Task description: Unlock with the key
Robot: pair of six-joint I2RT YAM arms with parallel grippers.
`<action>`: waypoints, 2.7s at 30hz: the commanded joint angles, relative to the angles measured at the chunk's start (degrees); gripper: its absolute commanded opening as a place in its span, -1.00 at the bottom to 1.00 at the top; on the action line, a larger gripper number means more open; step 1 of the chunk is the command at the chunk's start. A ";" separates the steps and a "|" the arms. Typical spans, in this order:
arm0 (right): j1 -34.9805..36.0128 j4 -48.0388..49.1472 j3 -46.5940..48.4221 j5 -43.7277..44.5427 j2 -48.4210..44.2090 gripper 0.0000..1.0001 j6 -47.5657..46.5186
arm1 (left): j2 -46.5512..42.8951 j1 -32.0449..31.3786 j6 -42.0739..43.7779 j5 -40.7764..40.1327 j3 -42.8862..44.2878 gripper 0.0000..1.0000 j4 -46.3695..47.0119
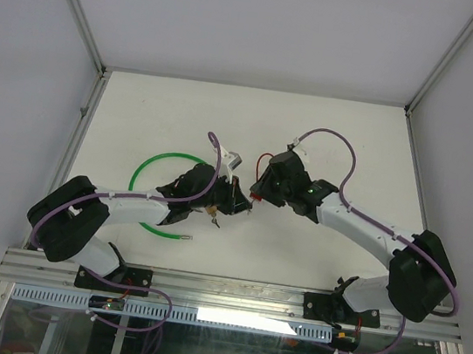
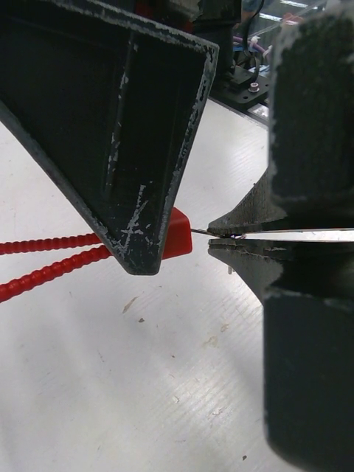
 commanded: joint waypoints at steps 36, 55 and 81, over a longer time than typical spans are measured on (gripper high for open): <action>0.97 2.96 5.03 -5.97 3.44 -1.00 -3.37 | -1.88 0.54 -3.29 -5.66 -0.92 -1.00 7.27; 0.23 2.51 6.42 -13.79 5.80 -1.00 -8.22 | -5.80 5.23 -4.06 1.41 -4.61 -1.00 9.62; 0.65 -0.93 8.48 -9.29 8.44 -1.00 -3.83 | -7.76 5.97 -7.11 -2.58 -0.13 -1.00 -3.12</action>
